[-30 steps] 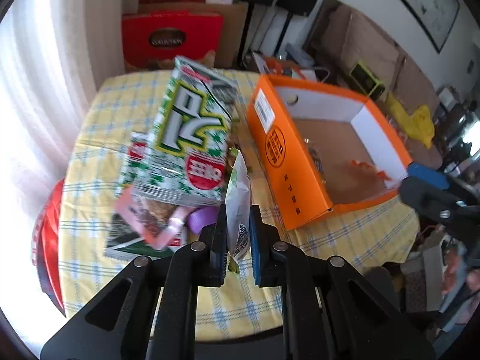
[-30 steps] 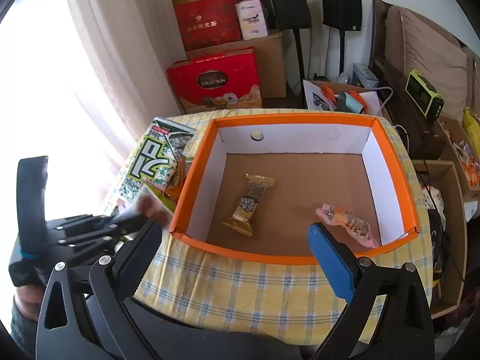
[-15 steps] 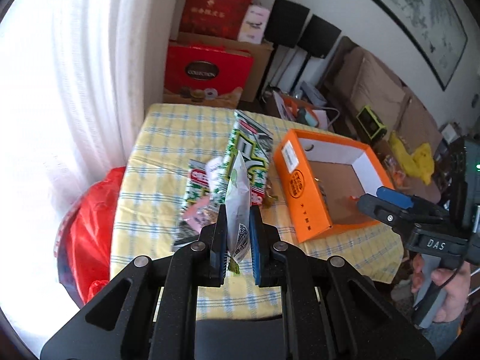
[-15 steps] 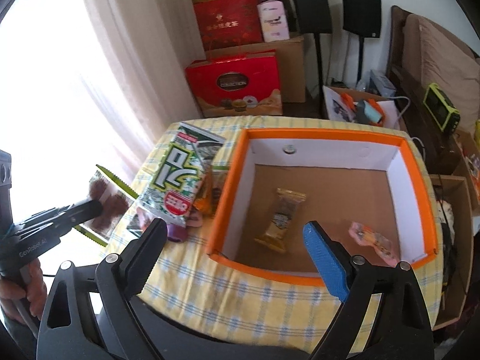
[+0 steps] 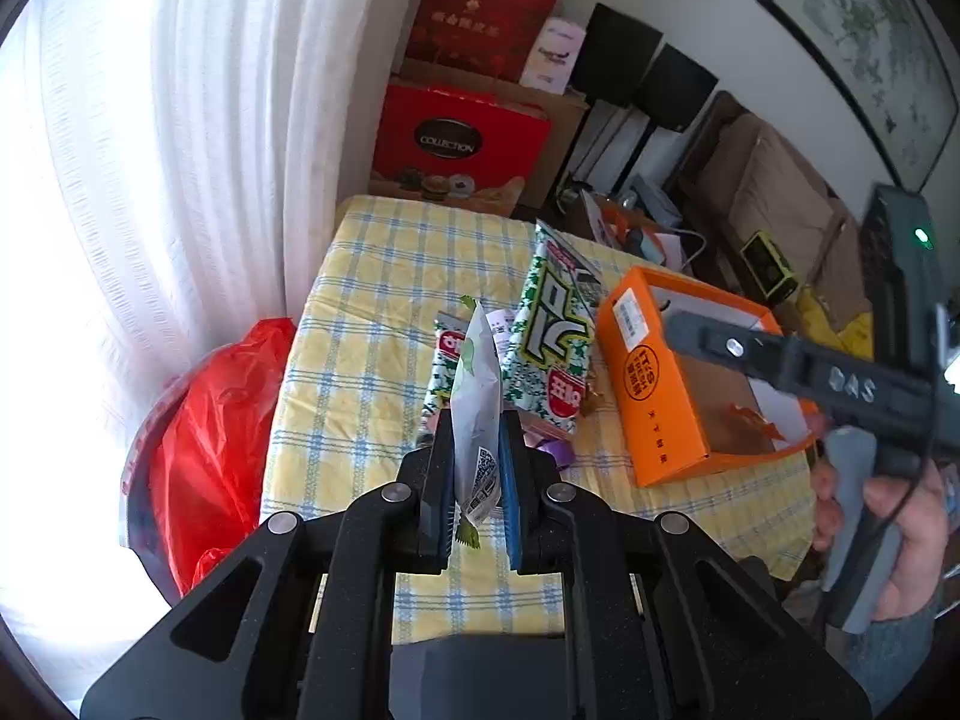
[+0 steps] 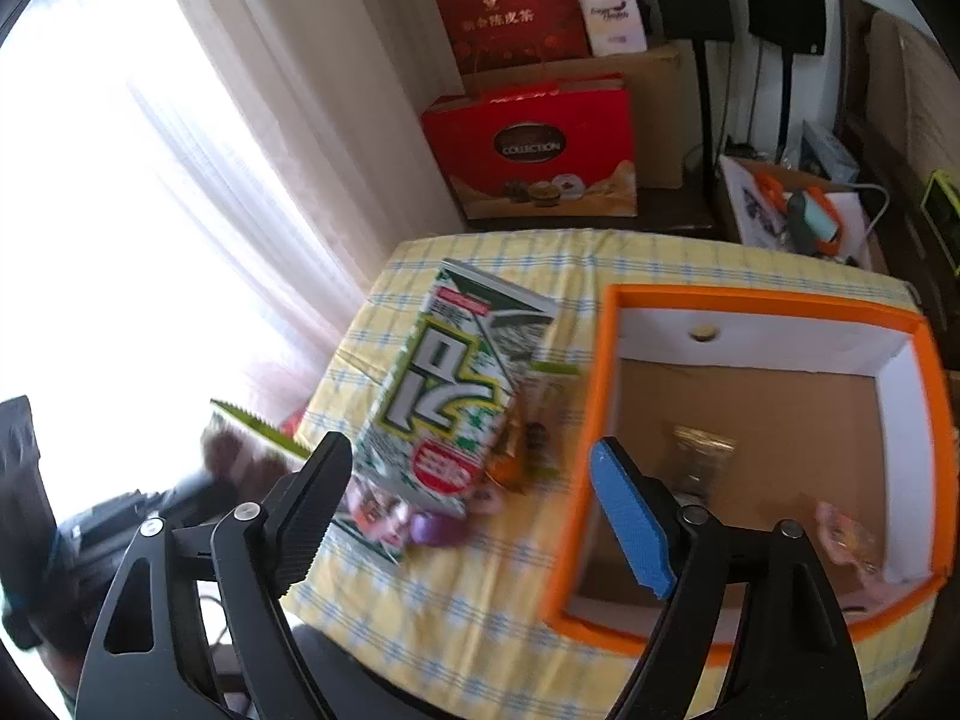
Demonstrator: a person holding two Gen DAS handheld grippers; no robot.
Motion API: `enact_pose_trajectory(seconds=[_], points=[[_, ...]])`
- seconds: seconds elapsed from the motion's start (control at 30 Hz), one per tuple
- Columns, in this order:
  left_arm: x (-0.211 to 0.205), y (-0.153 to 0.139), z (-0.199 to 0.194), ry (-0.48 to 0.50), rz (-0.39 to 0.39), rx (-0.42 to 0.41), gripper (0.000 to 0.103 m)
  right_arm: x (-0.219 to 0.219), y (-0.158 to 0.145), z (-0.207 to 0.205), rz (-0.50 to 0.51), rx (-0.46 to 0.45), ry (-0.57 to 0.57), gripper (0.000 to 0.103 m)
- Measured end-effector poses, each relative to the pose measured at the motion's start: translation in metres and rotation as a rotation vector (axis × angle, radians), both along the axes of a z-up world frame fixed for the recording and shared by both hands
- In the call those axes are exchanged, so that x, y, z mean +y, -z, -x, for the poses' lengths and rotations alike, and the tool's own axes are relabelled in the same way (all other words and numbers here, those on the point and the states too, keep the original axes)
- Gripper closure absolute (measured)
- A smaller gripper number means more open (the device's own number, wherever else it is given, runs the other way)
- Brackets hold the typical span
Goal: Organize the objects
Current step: 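Grasp the white-green snack packet with the left gripper while the right grasps the seaweed pack, then lift both held packets and carry them over the orange box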
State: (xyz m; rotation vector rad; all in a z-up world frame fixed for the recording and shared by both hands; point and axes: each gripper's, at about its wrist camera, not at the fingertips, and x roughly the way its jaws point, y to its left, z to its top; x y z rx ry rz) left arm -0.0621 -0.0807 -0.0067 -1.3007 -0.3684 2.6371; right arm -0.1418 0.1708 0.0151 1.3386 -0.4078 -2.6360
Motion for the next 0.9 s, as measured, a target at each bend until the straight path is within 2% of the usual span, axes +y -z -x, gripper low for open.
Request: enact_pose_trajectory(seconds=[0.2,0.43,0.57,0.7,0.9], points=[[-0.008,0.001,-0.002,-0.012,-0.002,0.003,0.091,-0.011,0.015,0.031,0.051,-0.058,0.014,0.018],[-0.012,0.004,0.001,-0.022,-0.003,0.004,0.091,-0.015,0.031,0.05,0.086,-0.115,0.052,0.017],[-0.013,0.005,0.002,-0.021,-0.008,0.004,0.091,-0.021,0.04,0.062,0.065,-0.157,0.086,0.016],[-0.014,0.008,0.003,-0.018,-0.022,0.001,0.091,-0.027,0.051,0.073,0.04,-0.206,0.146,0.009],[-0.017,0.012,0.004,-0.018,-0.034,0.0,0.091,-0.037,0.058,0.081,-0.025,-0.223,0.176,0.001]])
